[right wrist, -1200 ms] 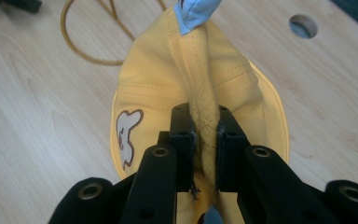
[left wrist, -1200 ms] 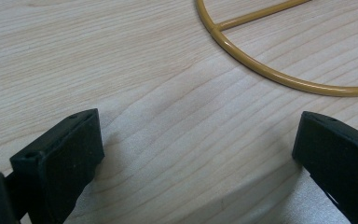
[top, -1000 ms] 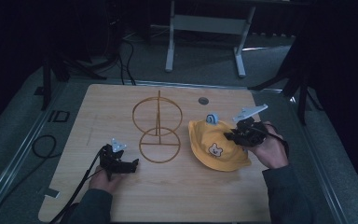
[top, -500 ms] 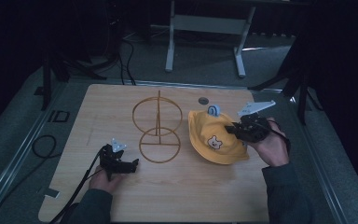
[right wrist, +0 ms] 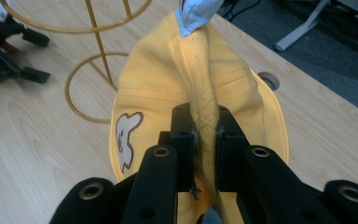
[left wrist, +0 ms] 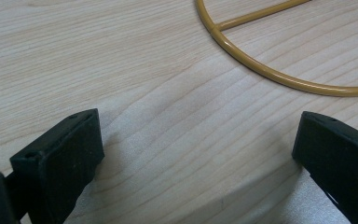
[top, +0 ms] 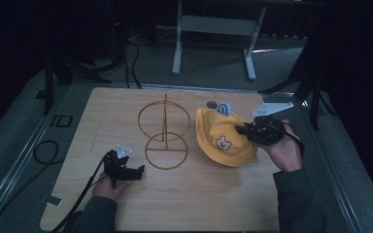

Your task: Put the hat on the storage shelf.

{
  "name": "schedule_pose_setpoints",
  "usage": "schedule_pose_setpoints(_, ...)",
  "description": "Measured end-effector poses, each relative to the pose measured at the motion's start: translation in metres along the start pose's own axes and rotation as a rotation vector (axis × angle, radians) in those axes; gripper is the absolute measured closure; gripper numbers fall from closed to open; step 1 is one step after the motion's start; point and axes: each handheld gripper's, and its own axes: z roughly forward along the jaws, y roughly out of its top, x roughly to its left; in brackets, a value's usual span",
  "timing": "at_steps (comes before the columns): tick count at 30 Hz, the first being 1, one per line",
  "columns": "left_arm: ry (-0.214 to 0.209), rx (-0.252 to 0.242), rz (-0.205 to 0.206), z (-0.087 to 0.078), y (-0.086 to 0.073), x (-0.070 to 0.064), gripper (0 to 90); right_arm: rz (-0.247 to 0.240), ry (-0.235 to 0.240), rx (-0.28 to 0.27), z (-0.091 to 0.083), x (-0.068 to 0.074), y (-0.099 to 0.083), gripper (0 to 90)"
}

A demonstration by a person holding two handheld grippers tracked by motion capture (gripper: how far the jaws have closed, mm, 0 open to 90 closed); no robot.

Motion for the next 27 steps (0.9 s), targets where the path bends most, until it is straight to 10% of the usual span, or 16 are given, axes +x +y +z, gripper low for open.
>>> schedule_pose_setpoints(27, -0.001, 0.001, 0.000, 0.000, 0.000, 0.000, 1.9, 0.044, 0.017, -0.173, -0.021, -0.004, 0.014, 81.5)
